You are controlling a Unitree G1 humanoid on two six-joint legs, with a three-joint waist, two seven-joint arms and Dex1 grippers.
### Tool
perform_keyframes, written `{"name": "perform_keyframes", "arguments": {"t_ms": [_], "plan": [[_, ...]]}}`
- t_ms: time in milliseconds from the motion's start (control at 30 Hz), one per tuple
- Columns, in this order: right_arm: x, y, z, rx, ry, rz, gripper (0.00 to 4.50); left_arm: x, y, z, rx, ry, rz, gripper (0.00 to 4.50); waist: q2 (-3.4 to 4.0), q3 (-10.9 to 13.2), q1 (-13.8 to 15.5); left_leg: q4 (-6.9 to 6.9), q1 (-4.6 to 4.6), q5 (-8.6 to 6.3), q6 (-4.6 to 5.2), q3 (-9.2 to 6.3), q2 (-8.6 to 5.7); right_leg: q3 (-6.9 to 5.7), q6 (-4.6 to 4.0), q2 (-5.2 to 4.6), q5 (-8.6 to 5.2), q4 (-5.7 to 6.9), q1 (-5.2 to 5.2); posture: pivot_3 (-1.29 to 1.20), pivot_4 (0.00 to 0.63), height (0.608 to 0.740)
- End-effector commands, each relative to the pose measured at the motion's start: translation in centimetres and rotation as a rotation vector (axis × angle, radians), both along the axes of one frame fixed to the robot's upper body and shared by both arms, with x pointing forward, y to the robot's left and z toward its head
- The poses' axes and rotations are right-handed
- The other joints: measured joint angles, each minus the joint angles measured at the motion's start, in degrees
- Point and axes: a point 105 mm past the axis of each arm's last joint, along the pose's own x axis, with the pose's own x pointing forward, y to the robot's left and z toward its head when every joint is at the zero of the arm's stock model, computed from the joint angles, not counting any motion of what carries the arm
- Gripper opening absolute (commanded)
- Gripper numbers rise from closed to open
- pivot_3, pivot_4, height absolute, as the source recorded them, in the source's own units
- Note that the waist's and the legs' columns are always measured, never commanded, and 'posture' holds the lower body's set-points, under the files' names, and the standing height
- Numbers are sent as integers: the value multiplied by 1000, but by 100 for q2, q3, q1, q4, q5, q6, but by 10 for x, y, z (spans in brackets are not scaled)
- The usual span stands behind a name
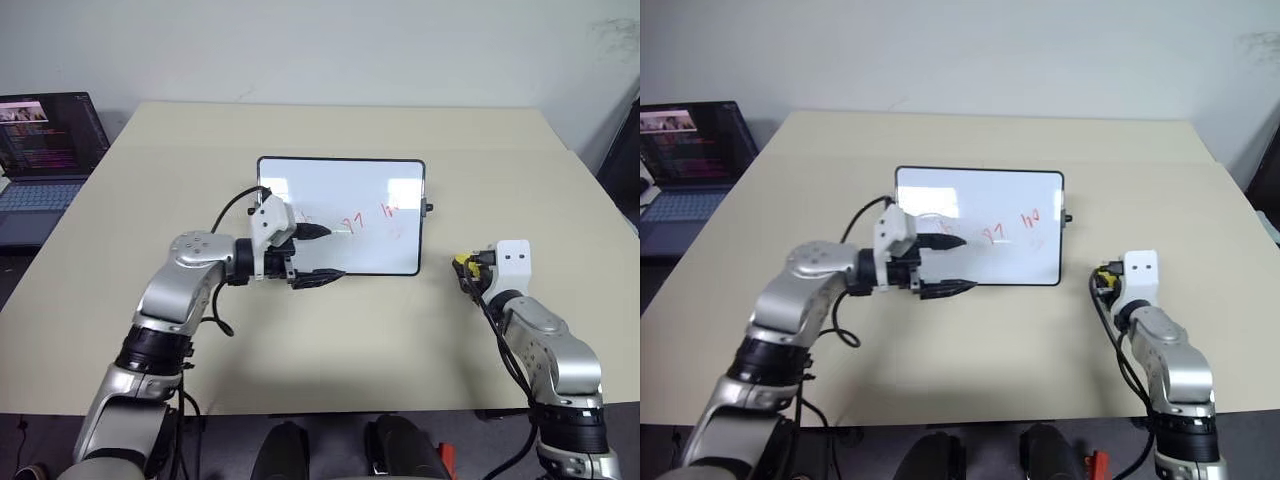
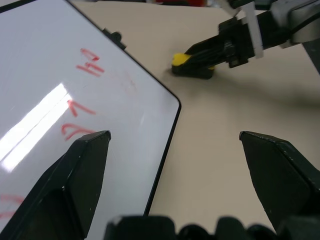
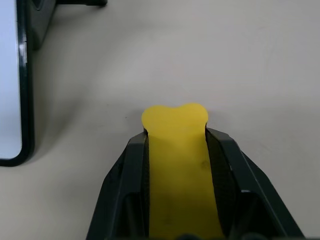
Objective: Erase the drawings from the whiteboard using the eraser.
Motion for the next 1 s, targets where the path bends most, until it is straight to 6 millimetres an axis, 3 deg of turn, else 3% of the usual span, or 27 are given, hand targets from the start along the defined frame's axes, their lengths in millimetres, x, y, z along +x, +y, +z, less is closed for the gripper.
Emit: {"name": "perform_keyframes", "arguments": {"t_ms": [33, 167, 233, 467, 767, 1000], "plan": [[-7, 9, 25, -6, -98, 54, 1250, -6, 8, 20, -23, -61, 43, 4500, 0, 0, 3, 1, 0, 0, 0, 0, 0, 0, 0, -1, 0, 0, 0, 0, 150, 740], [-30, 49, 51, 6, -150, 253, 1248, -5, 54, 23, -1, -83, 290, 4500, 2, 2, -31, 1, 5, 0, 0, 2, 0, 3, 1, -5, 0, 2, 2, 0, 150, 740], [-35, 65, 58, 13, -168, 322, 1248, -7, 65, 20, 19, -83, 347, 4500, 3, 2, -39, 0, 10, 0, 0, 1, 11, 4, 1, -5, -1, 3, 1, 0, 150, 740], [-20, 134, 96, -50, -298, 591, 1248, -8, 93, 8, 104, -69, 471, 4500, 0, 2, -6, 4, 12, 0, -1, -3, 1, -4, 4, -1, -2, 7, 5, 0, 150, 740], [15, 207, 110, -334, -411, 843, 1248, -3, 102, 4, 135, -55, 491, 4500, 0, 3, -1, 2, -1, 0, 0, -5, 2, -9, -4, -4, 0, 1, -5, 0, 150, 740], [29, 243, 102, -462, -435, 938, 1247, -1, 98, -3, 163, -46, 476, 4500, 0, 3, -7, 1, -10, 0, 0, 0, 2, -6, -6, -32, 1, 2, -18, 0, 150, 740]]}}
